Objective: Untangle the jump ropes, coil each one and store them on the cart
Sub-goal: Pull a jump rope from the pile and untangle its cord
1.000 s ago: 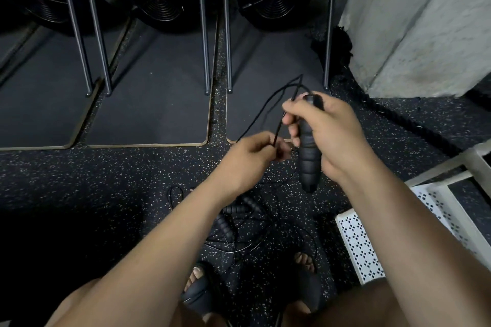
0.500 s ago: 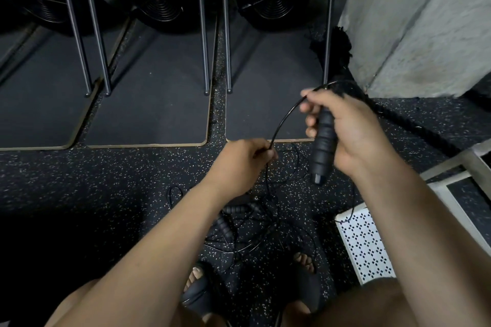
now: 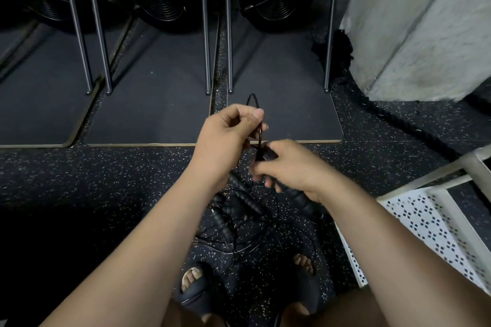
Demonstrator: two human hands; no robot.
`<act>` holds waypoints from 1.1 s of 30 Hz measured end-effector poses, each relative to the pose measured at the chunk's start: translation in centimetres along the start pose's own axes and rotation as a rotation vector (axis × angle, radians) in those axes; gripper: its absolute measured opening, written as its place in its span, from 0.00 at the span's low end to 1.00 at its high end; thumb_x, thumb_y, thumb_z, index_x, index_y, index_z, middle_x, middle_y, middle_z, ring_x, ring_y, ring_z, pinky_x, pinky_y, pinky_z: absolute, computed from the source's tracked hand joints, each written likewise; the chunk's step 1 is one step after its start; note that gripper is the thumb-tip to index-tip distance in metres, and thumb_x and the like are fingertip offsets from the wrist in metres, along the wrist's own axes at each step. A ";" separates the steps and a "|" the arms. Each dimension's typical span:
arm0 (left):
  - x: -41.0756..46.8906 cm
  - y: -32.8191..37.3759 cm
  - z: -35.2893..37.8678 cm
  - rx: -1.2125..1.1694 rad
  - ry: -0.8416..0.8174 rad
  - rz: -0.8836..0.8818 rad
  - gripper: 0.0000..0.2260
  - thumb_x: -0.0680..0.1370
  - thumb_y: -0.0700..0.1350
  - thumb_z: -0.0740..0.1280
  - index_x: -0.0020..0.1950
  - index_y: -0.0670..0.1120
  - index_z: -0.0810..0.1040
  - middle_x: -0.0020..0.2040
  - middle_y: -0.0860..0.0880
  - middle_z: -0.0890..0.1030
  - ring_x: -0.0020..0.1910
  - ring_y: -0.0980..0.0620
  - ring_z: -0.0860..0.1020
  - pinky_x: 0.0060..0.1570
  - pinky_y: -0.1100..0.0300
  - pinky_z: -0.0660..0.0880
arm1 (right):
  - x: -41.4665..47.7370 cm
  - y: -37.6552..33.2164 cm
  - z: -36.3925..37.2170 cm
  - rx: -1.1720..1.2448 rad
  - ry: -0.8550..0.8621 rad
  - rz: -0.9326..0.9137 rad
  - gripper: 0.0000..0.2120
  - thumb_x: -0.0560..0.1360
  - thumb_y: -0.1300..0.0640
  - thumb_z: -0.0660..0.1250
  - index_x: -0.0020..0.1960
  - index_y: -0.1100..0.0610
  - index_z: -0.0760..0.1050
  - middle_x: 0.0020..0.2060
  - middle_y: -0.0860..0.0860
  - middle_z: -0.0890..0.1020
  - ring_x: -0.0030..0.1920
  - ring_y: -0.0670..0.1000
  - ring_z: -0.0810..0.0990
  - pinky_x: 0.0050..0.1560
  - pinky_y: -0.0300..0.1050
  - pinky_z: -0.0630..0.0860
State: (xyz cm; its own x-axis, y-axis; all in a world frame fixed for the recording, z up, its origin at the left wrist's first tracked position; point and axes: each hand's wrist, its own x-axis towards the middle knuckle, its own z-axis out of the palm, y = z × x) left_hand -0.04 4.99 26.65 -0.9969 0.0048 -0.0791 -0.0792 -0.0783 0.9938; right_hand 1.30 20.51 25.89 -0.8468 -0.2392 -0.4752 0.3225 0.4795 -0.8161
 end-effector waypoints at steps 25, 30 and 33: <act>-1.3 -2.7 0.7 0.665 -0.452 -0.096 0.08 0.83 0.41 0.69 0.54 0.52 0.85 0.49 0.55 0.87 0.49 0.54 0.84 0.58 0.54 0.80 | -1.8 -2.5 -6.1 0.957 0.310 -0.260 0.06 0.80 0.63 0.72 0.45 0.56 0.77 0.37 0.51 0.80 0.33 0.47 0.74 0.29 0.40 0.71; -1.0 -3.2 0.3 0.805 -0.479 -0.040 0.08 0.84 0.43 0.70 0.53 0.55 0.86 0.44 0.60 0.86 0.39 0.65 0.82 0.43 0.68 0.77 | -1.3 -1.6 -7.3 1.080 0.316 -0.217 0.04 0.80 0.60 0.72 0.49 0.57 0.78 0.38 0.50 0.81 0.33 0.46 0.76 0.30 0.39 0.72; -1.0 -3.0 0.3 0.782 -0.453 -0.025 0.08 0.84 0.42 0.71 0.51 0.54 0.87 0.40 0.61 0.84 0.35 0.66 0.79 0.42 0.68 0.75 | -0.9 -1.3 -6.8 0.962 0.354 -0.160 0.05 0.79 0.60 0.73 0.53 0.58 0.80 0.38 0.51 0.83 0.33 0.47 0.76 0.30 0.40 0.73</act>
State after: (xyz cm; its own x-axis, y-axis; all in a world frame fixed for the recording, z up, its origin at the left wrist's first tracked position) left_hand 1.23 5.55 23.79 -0.8868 0.4026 -0.2271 0.0858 0.6261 0.7750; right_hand -1.27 25.88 29.56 -0.9350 0.0958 -0.3413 0.2652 -0.4498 -0.8528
